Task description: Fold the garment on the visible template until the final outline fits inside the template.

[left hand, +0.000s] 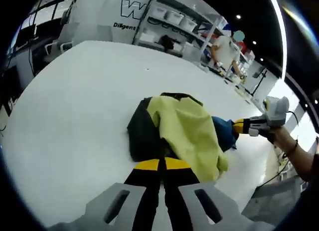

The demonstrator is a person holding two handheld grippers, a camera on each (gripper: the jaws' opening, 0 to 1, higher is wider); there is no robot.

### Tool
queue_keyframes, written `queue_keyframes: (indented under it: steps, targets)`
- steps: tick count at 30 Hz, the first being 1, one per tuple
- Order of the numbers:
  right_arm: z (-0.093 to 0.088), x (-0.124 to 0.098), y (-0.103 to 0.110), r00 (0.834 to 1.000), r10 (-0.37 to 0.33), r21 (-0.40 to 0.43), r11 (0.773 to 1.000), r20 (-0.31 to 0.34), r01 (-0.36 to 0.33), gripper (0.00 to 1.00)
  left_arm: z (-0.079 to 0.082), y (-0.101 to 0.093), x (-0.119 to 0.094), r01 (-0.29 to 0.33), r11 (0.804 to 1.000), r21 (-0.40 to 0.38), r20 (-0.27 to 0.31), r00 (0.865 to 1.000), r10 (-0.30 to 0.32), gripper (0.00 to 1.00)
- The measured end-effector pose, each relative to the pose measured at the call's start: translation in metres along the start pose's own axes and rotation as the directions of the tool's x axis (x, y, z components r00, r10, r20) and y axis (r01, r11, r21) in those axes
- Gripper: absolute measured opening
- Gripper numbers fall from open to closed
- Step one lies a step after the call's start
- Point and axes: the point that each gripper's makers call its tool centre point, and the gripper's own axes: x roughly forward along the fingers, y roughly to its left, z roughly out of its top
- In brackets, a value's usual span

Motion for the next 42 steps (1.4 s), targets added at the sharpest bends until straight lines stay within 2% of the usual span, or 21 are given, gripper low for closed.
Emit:
queue_keyframes:
  steps: [3,9,13,15,22,31,38,42]
  targets:
    - [-0.003,-0.002,-0.004,1.000,-0.009,0.000,1.000,-0.007,0.009,0.00,0.001,0.002,-0.002,-0.005,1.000,0.002,0.002,1.000,0.005,0.00]
    - [-0.005,-0.010,-0.020,0.999,-0.038,0.051,0.998,-0.003,0.038,0.00,0.006,0.012,-0.010,-0.017,1.000,0.007,-0.001,1.000,0.017,0.00]
    - [-0.007,-0.012,-0.035,0.997,-0.072,0.067,0.995,-0.013,0.072,0.00,0.008,0.026,-0.015,-0.031,0.999,0.021,-0.008,0.999,0.031,0.00]
    - [-0.008,-0.014,-0.044,0.996,-0.090,0.105,0.990,-0.012,0.090,0.00,0.009,0.033,-0.018,-0.044,0.998,0.033,-0.014,0.999,0.045,0.00]
    - [-0.016,-0.013,-0.064,0.993,-0.114,0.155,0.981,-0.036,0.119,0.00,0.009,0.058,-0.027,-0.085,0.995,0.046,-0.033,0.996,0.087,0.00]
    - [-0.021,-0.013,-0.091,0.986,-0.159,0.203,0.965,-0.055,0.167,0.00,0.007,0.079,-0.032,-0.118,0.990,0.072,-0.070,0.990,0.123,0.00]
    - [-0.022,-0.008,-0.102,0.985,-0.161,0.182,0.969,-0.062,0.170,0.00,0.010,0.094,-0.034,-0.136,0.986,0.091,-0.091,0.985,0.145,0.00]
    - [-0.021,-0.005,-0.112,0.982,-0.176,0.181,0.966,-0.074,0.187,0.00,0.016,0.111,-0.038,-0.168,0.981,0.093,-0.092,0.980,0.177,0.00]
